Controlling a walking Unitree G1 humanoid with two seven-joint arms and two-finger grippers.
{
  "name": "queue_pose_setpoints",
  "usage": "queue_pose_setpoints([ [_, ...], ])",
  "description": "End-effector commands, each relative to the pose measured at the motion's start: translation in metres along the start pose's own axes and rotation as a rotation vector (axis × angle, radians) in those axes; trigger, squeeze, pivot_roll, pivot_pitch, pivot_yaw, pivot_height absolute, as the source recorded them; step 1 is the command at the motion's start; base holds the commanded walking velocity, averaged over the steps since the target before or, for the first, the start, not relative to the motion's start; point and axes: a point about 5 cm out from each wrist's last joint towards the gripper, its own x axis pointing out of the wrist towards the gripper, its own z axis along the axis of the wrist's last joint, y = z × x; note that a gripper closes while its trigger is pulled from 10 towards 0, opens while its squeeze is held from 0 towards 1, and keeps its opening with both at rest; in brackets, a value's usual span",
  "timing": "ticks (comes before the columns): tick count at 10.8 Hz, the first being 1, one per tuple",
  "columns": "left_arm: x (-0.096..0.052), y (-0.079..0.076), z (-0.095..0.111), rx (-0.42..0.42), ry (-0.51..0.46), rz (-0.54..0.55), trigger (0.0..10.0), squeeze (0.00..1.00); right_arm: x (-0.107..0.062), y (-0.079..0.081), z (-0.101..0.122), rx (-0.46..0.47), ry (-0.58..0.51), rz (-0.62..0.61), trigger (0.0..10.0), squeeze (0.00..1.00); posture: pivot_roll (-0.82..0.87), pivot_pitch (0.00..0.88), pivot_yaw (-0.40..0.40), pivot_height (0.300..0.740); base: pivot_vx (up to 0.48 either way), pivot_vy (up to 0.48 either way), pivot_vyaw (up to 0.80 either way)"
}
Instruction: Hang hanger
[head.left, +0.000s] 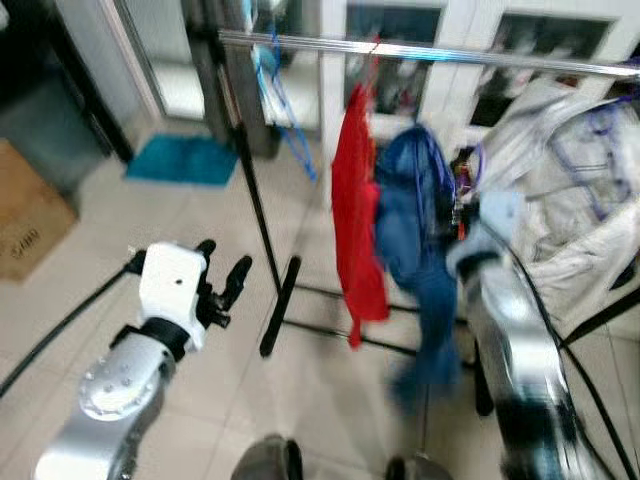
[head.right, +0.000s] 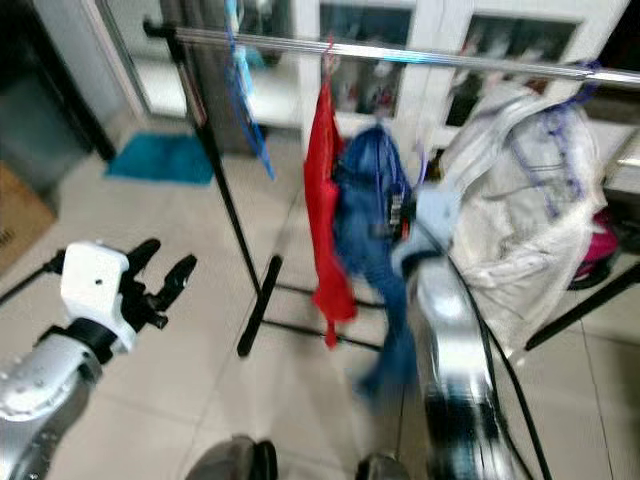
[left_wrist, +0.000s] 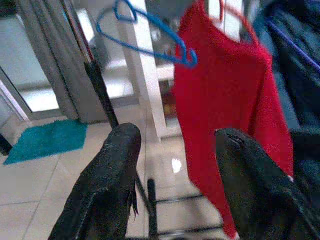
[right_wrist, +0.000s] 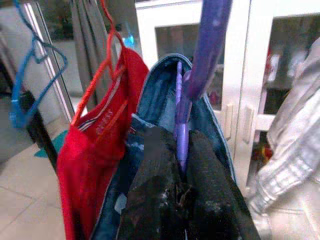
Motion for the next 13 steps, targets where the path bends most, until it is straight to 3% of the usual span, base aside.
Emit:
queue_pose_setpoints([
  [1, 0.002, -0.003, -0.002, 0.004, -0.009, 0.013, 10.0, 0.0, -0.007, 0.007, 0.016, -0.06, -0.046, 0.036, 10.0, 0.0, -0.03, 0.01, 0.07, 0.74, 0.277, 0.0, 0.0],
  [4, 0.004, 0.0, 0.002, 0.013, -0.044, 0.049, 10.0, 0.0, -0.027, 0.007, 0.015, -0.082, 0.027, -0.009, 10.0, 0.0, -0.02, 0.003, 0.044, 0.74, 0.34, 0.0, 0.0],
  [8, 0.006, 0.0, 0.005, 0.034, -0.062, 0.052, 10.0, 0.0, -0.025, 0.018, 0.015, -0.049, 0.064, 0.002, 10.0, 0.0, 0.01, 0.005, 0.021, 0.74, 0.377, 0.0, 0.0],
  [13, 0.013, 0.0, 0.011, 0.056, -0.083, 0.026, 10.0, 0.0, -0.017, 0.013, 0.029, -0.064, 0.009, -0.039, 10.0, 0.0, 0.01, 0.0, 0.035, 0.74, 0.38, 0.0, 0.0],
])
